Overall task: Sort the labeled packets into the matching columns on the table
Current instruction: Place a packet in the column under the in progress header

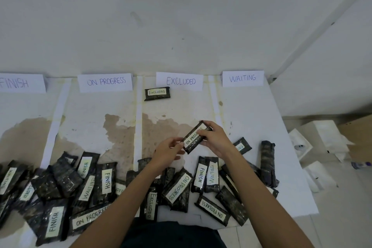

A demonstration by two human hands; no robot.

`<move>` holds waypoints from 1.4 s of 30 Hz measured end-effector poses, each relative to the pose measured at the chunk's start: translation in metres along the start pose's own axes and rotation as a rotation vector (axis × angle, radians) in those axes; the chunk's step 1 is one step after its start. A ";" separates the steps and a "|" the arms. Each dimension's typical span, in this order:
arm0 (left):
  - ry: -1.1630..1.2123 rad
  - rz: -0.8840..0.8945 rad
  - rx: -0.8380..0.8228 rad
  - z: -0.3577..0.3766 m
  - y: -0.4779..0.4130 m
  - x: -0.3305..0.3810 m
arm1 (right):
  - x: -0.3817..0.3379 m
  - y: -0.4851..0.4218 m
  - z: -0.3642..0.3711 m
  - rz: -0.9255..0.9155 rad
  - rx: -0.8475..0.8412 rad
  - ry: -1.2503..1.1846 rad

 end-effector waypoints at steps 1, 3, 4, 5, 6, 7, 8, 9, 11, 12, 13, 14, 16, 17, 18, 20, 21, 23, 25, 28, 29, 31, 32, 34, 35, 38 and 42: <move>0.010 0.006 0.004 0.001 0.000 0.002 | 0.002 0.002 -0.001 -0.001 0.010 0.015; 0.002 0.028 0.015 0.002 0.000 0.005 | 0.008 0.004 -0.004 -0.018 0.033 0.113; -0.012 0.039 0.018 0.002 0.000 0.006 | 0.010 0.006 -0.006 -0.053 0.054 0.231; -0.032 0.051 0.019 0.002 -0.001 0.007 | 0.011 0.009 -0.009 -0.122 0.084 0.409; -0.061 0.064 0.019 0.001 -0.001 0.007 | 0.010 0.011 -0.013 -0.223 0.103 0.623; -0.093 0.077 0.020 0.001 -0.002 0.008 | 0.009 0.013 -0.016 -0.338 0.094 0.843; -0.121 0.089 0.020 -0.001 -0.004 0.010 | 0.008 0.013 -0.019 -0.452 0.067 1.056; -0.149 0.102 0.018 -0.002 -0.005 0.012 | 0.007 0.013 -0.021 -0.551 0.031 1.238; -0.209 0.128 0.014 -0.005 -0.007 0.016 | 0.005 0.012 -0.019 -0.681 -0.018 1.490; -0.231 0.136 0.014 -0.008 -0.008 0.018 | 0.004 0.010 -0.017 -0.731 -0.017 1.559; -0.244 0.142 0.020 -0.010 -0.008 0.021 | 0.003 0.008 -0.015 -0.775 -0.010 1.601; -0.252 0.146 0.030 -0.013 -0.007 0.024 | 0.001 0.006 -0.011 -0.808 -0.009 1.630; -0.258 0.158 0.066 -0.020 -0.006 0.029 | -0.003 0.003 -0.001 -0.879 -0.020 1.680; -0.254 0.163 0.091 -0.026 -0.006 0.031 | -0.005 0.001 0.006 -0.920 -0.033 1.705; -0.245 0.164 0.117 -0.032 -0.005 0.032 | -0.007 -0.002 0.013 -0.951 -0.049 1.721; -0.227 0.161 0.166 -0.047 -0.005 0.034 | -0.010 -0.010 0.028 -0.990 -0.081 1.722; -0.211 0.160 0.190 -0.055 -0.005 0.035 | -0.012 -0.014 0.036 -1.001 -0.098 1.717; -0.190 0.153 0.230 -0.075 -0.007 0.035 | -0.020 -0.023 0.053 -1.008 -0.122 1.715; -0.196 0.129 0.261 -0.098 -0.009 0.038 | -0.028 -0.034 0.072 -0.998 -0.133 1.721; -0.212 0.096 0.310 -0.137 -0.018 0.042 | -0.039 -0.054 0.106 -0.964 -0.122 1.707; -0.223 0.090 0.333 -0.150 -0.022 0.044 | -0.043 -0.062 0.119 -0.940 -0.112 1.704; -0.258 0.078 0.369 -0.177 -0.032 0.046 | -0.050 -0.077 0.144 -0.877 -0.093 1.705; -0.279 0.076 0.380 -0.189 -0.037 0.046 | -0.052 -0.085 0.157 -0.853 -0.087 1.701; -0.338 0.085 0.400 -0.212 -0.052 0.047 | -0.055 -0.104 0.180 -0.823 -0.075 1.692; -0.385 0.090 0.408 -0.223 -0.060 0.045 | -0.057 -0.114 0.192 -0.808 -0.071 1.694; -0.549 0.104 0.411 -0.253 -0.088 0.038 | -0.060 -0.144 0.223 -0.784 -0.048 1.692; -0.703 0.128 0.393 -0.272 -0.123 0.037 | -0.063 -0.182 0.252 -0.770 -0.015 1.658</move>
Point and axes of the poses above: each hand's wrist, its own y-axis away from the middle knuckle, its own z-axis out of the palm, x = y × z, the point moved 1 cm from there along -y, towards the middle knuckle, and after that the axes turned 10 degrees about y, right-handed, at the moved point
